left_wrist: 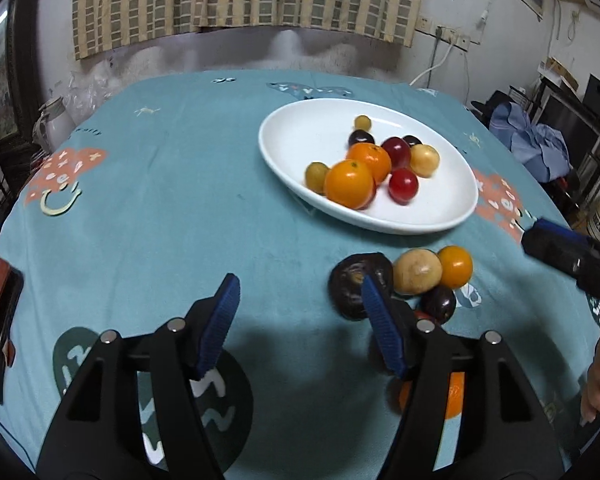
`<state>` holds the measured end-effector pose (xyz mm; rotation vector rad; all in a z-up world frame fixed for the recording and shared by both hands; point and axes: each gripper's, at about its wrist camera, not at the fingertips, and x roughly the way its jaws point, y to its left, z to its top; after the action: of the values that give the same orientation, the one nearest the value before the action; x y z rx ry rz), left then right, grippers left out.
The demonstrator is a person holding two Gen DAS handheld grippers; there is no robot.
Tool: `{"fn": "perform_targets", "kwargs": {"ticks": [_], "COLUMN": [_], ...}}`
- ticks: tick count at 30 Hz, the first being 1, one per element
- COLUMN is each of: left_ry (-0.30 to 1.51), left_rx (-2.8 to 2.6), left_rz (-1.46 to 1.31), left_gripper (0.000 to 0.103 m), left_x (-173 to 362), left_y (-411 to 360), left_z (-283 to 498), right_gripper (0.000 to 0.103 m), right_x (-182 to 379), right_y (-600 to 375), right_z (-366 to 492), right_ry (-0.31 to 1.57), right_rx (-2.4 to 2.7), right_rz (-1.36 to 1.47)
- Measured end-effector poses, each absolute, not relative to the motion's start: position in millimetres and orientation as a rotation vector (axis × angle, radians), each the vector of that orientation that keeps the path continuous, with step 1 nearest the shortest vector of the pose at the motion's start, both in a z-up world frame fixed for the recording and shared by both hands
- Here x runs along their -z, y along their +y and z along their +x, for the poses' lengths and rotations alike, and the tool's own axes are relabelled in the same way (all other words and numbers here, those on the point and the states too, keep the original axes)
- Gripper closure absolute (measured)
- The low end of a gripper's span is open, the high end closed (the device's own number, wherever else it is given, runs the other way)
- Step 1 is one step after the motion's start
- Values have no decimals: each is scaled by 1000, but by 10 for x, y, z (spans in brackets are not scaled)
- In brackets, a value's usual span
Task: Organize fruits
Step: 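Move the left gripper to the large dark plum and close on it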
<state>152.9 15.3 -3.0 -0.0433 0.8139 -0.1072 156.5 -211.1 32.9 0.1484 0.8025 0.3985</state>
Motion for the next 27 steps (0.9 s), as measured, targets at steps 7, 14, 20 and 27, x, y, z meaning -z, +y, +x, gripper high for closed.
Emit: {"fn": "perform_targets", "kwargs": {"ticks": [7,14,20,27], "left_ry": [804,821,830,813], "left_rx": [153,139,128,120], "left_rz": [51,97,59,100], "left_gripper": [38,32,16,15], "left_x": [103,207,263,258], "left_y": [-56,-171,-118,7], "left_z": [1560,1678,1786,1728], "right_gripper": [39,39,39,39], "right_x": [-262,-255,-251,-287], "right_y": [-2178,-2166,-2173,-2207], "right_z": [1601,1600,1607,1608], "right_ry": [827,830,830,824], "right_rx": [-404,-406,-407,-409], "right_rz": [194,193,194,210]}}
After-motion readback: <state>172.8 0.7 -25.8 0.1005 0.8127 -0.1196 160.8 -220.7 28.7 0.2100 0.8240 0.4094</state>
